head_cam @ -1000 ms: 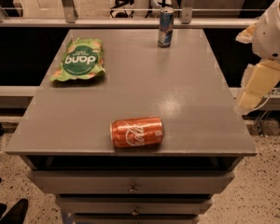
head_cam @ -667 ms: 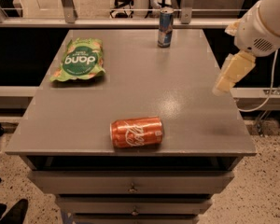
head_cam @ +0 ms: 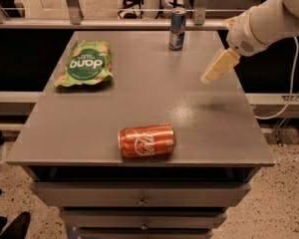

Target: Knock redbull can over

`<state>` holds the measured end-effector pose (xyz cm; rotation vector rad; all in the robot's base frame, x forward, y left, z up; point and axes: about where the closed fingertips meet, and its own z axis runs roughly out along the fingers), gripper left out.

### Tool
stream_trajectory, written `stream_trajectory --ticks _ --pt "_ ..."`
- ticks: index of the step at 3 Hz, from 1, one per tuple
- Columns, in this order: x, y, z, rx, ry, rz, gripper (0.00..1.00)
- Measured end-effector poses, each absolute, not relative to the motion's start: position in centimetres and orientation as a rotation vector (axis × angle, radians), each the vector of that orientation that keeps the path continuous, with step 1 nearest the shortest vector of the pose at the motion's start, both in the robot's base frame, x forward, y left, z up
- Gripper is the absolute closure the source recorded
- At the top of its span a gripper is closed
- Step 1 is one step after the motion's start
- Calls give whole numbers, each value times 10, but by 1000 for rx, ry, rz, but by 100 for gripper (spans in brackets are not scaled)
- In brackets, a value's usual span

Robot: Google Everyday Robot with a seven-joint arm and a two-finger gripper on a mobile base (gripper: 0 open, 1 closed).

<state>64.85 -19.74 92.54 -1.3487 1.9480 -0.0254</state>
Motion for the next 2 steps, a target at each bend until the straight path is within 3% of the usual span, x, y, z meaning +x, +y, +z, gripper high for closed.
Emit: stream_trajectory --ticks 2 --pt "662 -197 930 -1311 1916 -50 0"
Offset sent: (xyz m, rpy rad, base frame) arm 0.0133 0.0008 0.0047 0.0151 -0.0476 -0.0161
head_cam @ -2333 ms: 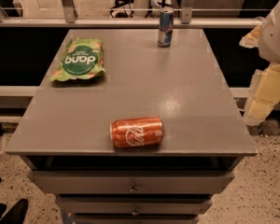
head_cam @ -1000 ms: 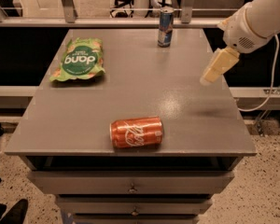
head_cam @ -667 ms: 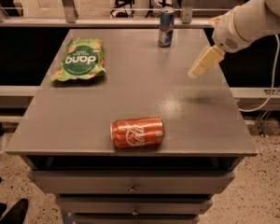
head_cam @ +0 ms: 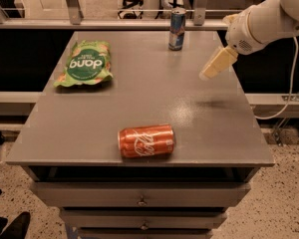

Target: Knock redbull can over

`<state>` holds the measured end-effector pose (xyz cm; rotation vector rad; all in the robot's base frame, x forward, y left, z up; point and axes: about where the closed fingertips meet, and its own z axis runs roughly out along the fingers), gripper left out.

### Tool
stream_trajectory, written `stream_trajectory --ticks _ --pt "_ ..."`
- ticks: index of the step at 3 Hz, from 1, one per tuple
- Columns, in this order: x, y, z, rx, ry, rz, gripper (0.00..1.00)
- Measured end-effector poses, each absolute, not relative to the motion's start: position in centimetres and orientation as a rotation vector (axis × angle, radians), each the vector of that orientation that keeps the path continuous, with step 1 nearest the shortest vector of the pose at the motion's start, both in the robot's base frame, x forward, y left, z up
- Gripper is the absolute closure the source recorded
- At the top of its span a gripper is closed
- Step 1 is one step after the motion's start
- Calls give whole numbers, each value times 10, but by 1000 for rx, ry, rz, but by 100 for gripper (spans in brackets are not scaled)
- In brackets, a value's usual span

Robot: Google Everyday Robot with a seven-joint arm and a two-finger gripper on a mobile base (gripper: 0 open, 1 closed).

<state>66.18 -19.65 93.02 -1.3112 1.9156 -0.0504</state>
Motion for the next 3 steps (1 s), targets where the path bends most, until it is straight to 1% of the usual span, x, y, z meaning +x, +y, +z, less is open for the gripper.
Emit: stream_trajectory --ticks 1,2,3 --pt "670 -197 930 -1258 1903 -38 0" --pt "715 -194 932 -1136 1844 14 0" --pt "746 -193 936 -1049 1802 54 0"
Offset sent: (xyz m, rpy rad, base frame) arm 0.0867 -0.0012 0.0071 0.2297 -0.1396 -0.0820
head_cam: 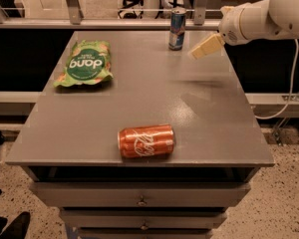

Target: Knock redbull can over

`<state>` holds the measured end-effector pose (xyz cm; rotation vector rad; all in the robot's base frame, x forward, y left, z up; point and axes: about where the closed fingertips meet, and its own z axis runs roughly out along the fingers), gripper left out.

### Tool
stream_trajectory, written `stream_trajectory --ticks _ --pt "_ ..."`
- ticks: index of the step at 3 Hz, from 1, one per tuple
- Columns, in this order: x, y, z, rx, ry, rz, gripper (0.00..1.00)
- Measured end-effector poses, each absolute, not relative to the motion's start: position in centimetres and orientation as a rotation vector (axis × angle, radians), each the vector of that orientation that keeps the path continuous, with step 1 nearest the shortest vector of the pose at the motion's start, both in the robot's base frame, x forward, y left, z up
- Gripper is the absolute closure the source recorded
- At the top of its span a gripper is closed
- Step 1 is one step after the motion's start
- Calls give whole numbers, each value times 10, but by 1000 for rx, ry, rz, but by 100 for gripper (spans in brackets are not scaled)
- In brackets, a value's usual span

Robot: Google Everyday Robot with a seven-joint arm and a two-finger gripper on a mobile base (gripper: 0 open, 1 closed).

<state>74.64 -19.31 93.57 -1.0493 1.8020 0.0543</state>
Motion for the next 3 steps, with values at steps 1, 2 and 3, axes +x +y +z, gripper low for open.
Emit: stream_trajectory --ticks 1,2,3 --pt "777 -181 933 -967 1768 129 0" --pt "807 -158 922 -918 1741 210 0" --pt "832 -142 910 -878 1723 268 0"
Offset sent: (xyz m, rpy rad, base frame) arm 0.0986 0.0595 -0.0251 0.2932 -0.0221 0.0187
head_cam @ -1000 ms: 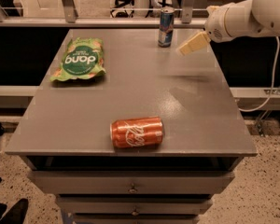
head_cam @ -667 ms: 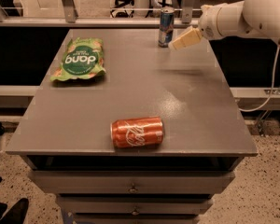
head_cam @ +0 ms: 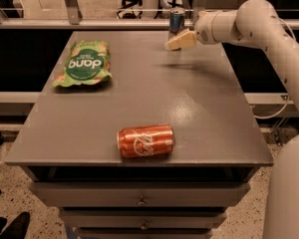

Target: Knock redbull can over

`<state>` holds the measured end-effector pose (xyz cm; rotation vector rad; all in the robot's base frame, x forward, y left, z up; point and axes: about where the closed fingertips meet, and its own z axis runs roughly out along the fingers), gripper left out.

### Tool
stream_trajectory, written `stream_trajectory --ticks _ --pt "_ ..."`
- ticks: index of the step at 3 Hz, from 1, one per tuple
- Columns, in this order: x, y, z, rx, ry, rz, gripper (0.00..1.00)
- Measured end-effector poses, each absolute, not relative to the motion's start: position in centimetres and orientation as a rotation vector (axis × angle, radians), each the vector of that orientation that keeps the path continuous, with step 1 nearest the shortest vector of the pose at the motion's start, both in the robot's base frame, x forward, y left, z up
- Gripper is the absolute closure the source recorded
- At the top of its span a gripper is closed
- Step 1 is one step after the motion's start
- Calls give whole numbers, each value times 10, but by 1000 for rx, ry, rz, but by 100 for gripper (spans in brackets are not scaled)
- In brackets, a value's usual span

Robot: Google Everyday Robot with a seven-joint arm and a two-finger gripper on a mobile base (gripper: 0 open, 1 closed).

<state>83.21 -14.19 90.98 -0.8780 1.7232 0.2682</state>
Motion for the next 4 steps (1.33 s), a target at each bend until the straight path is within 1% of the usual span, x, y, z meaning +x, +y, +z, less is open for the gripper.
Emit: stream_trajectory --ticks 1,2,4 --pt "858 -127 900 -836 1696 322 1" --pt "872 -121 899 -809 1672 336 21" --pt "869 -131 904 -765 1659 351 68"
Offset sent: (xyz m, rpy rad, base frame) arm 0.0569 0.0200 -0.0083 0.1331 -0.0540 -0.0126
